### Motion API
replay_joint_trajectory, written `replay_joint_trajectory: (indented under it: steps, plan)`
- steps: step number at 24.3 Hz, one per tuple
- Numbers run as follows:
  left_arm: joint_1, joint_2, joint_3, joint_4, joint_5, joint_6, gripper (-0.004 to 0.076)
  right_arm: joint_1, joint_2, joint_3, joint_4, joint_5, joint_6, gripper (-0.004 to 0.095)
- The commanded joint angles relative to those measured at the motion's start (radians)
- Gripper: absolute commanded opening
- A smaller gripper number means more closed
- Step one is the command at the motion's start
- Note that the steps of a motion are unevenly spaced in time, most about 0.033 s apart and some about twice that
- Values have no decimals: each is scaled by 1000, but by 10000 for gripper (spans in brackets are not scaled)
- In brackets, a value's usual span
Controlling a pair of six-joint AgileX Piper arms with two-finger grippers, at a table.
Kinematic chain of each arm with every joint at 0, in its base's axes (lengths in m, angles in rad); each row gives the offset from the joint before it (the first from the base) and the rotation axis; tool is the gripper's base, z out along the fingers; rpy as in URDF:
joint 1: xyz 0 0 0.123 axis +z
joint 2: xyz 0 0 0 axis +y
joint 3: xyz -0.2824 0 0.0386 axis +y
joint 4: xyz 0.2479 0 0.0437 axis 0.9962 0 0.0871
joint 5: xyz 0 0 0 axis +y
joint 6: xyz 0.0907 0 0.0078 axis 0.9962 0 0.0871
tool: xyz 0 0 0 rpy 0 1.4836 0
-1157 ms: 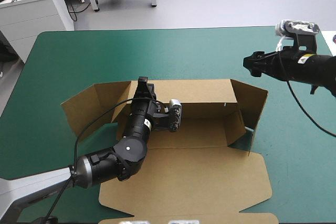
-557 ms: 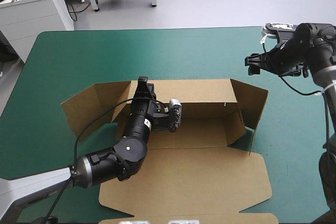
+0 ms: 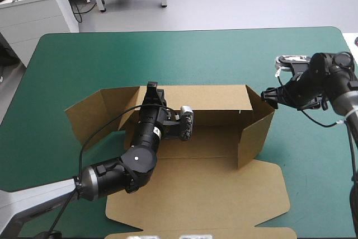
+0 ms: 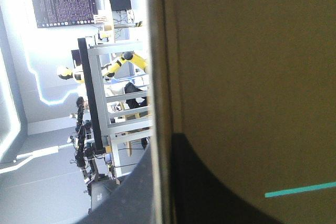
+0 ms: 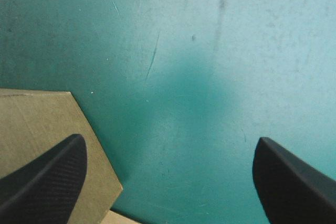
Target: Fold the box
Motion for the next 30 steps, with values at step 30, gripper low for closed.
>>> replay_joint_trajectory:
  steps: [30]
  plan:
    - [-8, -36, -28, 52, 29, -24, -10, 3, -532, 392, 247, -173, -179, 795]
